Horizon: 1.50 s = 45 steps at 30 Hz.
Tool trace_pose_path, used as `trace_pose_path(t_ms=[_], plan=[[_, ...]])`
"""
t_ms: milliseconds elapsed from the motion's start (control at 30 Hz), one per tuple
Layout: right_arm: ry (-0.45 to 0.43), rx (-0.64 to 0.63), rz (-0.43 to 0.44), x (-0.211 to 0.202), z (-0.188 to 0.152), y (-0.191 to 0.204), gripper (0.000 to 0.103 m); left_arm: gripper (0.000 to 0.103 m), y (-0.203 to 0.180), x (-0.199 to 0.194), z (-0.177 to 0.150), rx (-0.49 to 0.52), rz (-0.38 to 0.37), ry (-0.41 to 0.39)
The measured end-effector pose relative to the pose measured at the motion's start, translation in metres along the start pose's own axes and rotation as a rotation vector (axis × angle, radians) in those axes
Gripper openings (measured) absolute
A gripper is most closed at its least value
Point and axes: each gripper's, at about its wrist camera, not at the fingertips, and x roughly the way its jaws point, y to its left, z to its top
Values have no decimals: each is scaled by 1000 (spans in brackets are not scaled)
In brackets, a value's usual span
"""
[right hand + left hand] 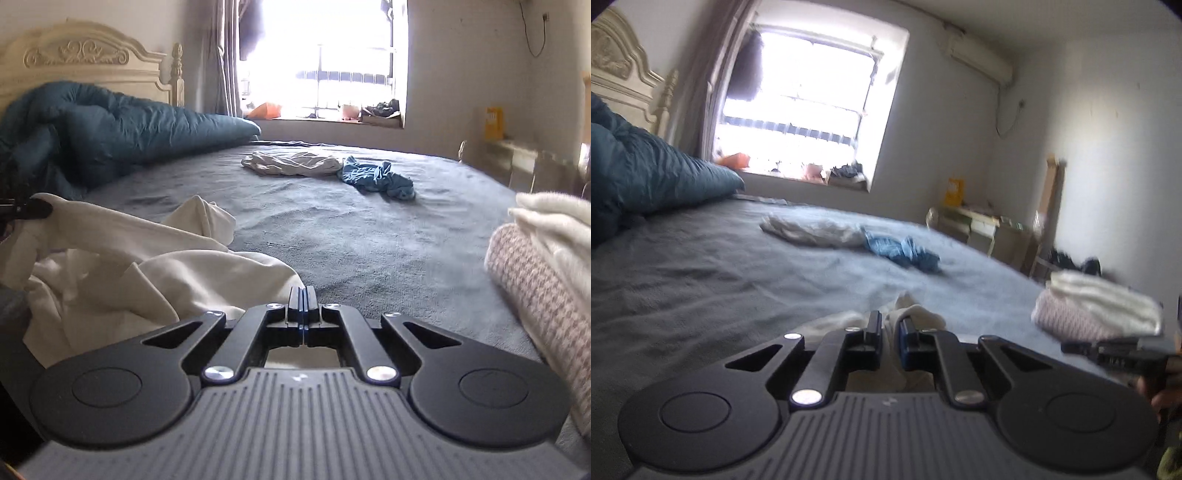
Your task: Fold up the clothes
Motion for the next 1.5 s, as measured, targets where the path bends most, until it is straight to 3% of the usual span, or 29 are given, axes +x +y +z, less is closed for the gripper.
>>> trace_pose_path(t_ms=[133,233,267,300,367,467,567,733,767,800,833,900,1000,1167,1400,1500], plan=[[5,37,75,7,2,1,3,10,15,-10,4,-106,-107,-9],[26,92,176,24,16,8,7,9,11,-16,-8,-100,-204,0],[39,111,214,33,23,11,20,9,7,-19,-13,-89,-231,-4],[52,129,251,41,30,15,41,9,1,-21,-20,-75,-265,-3],[91,147,323,63,46,26,63,10,-11,-25,-32,-45,-332,0],[143,153,375,102,71,44,69,10,-28,-22,-55,-2,-366,43],[235,224,362,154,90,52,78,11,-29,-15,-75,-43,-377,90],[501,506,357,245,75,41,77,27,-10,-21,-80,-96,-345,64],[532,564,379,255,66,37,68,30,-6,-23,-78,-100,-333,54],[537,601,387,258,59,33,57,35,0,-25,-76,-107,-319,46],[523,620,386,255,54,29,37,39,5,-27,-74,-115,-305,38],[453,655,446,238,45,21,14,41,17,-28,-71,-135,-278,29],[341,667,575,202,35,13,13,41,34,-22,-68,-170,-236,32],[266,499,687,140,28,27,12,42,45,-7,-64,-195,-172,39],[137,50,658,55,5,76,12,50,31,13,-59,-146,-125,60],[91,-77,656,35,-9,90,12,53,20,17,-56,-99,-108,67]])
